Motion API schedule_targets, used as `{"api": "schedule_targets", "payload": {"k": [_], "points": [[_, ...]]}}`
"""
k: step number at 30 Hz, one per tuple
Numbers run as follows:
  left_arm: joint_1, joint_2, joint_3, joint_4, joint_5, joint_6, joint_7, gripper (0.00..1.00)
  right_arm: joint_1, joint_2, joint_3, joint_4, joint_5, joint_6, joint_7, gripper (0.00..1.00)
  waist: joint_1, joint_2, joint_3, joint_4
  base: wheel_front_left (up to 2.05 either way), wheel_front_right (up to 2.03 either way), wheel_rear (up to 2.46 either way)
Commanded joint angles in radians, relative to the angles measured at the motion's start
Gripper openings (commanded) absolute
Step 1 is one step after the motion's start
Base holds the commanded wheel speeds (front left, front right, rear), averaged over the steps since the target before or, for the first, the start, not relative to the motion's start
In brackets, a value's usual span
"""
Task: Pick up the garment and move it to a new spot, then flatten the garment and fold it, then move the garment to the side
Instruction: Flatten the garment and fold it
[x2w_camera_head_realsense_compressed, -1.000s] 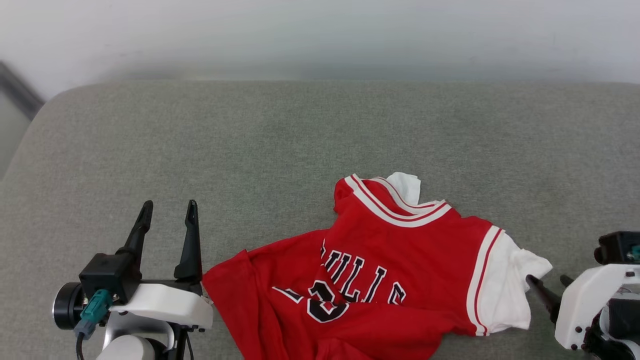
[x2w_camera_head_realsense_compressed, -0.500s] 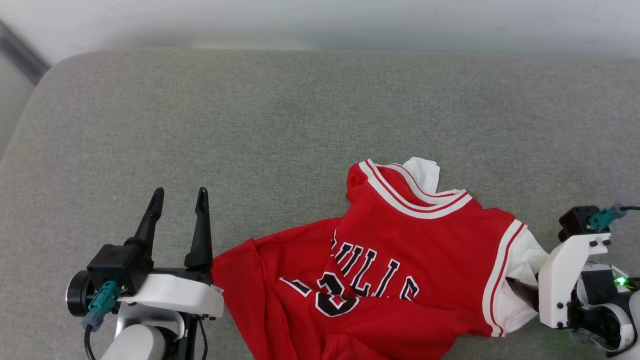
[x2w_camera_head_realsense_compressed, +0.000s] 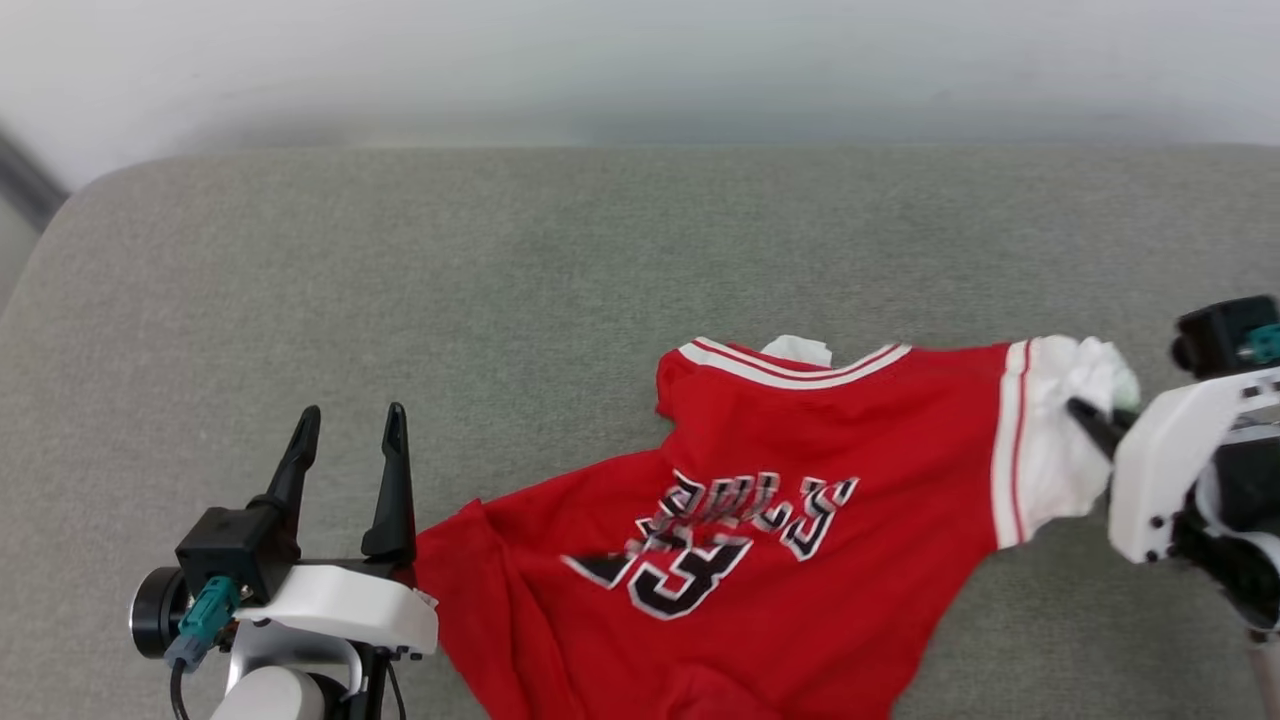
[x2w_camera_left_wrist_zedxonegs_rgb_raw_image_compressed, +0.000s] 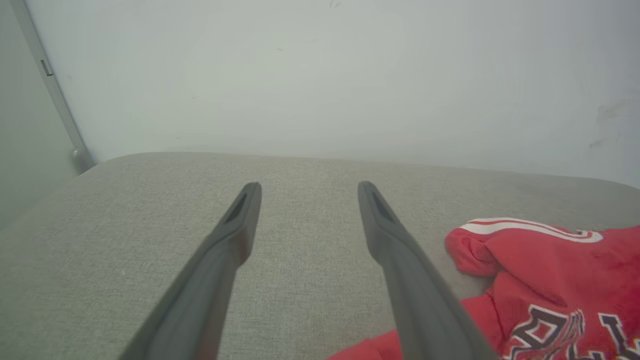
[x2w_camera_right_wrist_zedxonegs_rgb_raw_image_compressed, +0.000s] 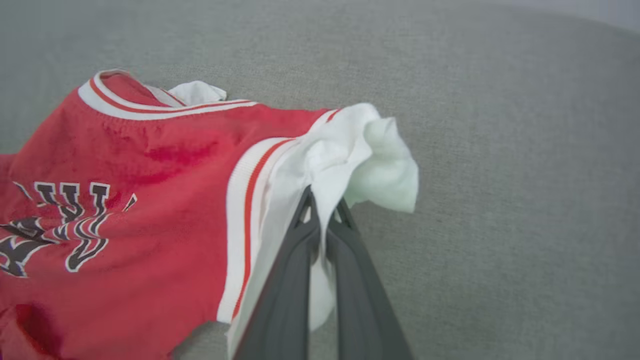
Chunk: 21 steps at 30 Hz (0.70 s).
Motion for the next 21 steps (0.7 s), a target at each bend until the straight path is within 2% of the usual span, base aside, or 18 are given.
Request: {"api": "schedule_targets", "payload": {"k": [1,7,11,16,19,20,21], "points": [[0.013,-0.001,0.002,0.002,0.001,-0.001,-0.002,1.0,0.012,0.0,-0.024,-0.005,-0.006,-0.001,-0.007,0.0,-0.0001,0.0,-0.017,-0.018,0.0,0.0,0.0],[0.029,0.001,0.0,0.006,-0.009,0.001,0.002,1.0,0.114,0.023,-0.2,0.006,-0.034,-0.001,-0.027,0.0,-0.0001,0.0,-0.039,-0.047,0.0,0.0,0.0],[0.034,0.007,0.002,0.0,-0.012,0.007,0.007,1.0,0.21,0.067,-0.31,0.039,-0.055,-0.001,-0.028,0.0,-0.0001,0.0,-0.04,-0.059,0.0,0.0,0.0],[0.032,0.015,0.008,-0.006,-0.017,0.011,0.012,1.0,0.291,0.133,-0.387,0.119,-0.069,-0.001,-0.046,0.0,-0.0001,0.0,-0.031,-0.067,0.0,0.0,0.0],[0.029,0.017,0.012,-0.006,-0.017,0.019,0.018,1.0,0.303,0.165,-0.391,0.164,-0.078,-0.001,-0.06,0.0,-0.0001,0.0,-0.028,-0.068,0.0,0.0,0.0],[0.029,0.018,0.013,-0.005,-0.017,0.022,0.019,1.0,0.298,0.171,-0.39,0.17,-0.077,-0.001,-0.073,0.09,-0.0001,0.0,-0.027,-0.068,0.0,0.0,0.0],[0.031,0.018,0.015,-0.004,-0.02,0.024,0.02,1.0,0.293,0.177,-0.385,0.173,-0.08,-0.001,-0.094,0.35,-0.0001,0.0,-0.029,-0.069,0.0,0.0,0.0]]}}
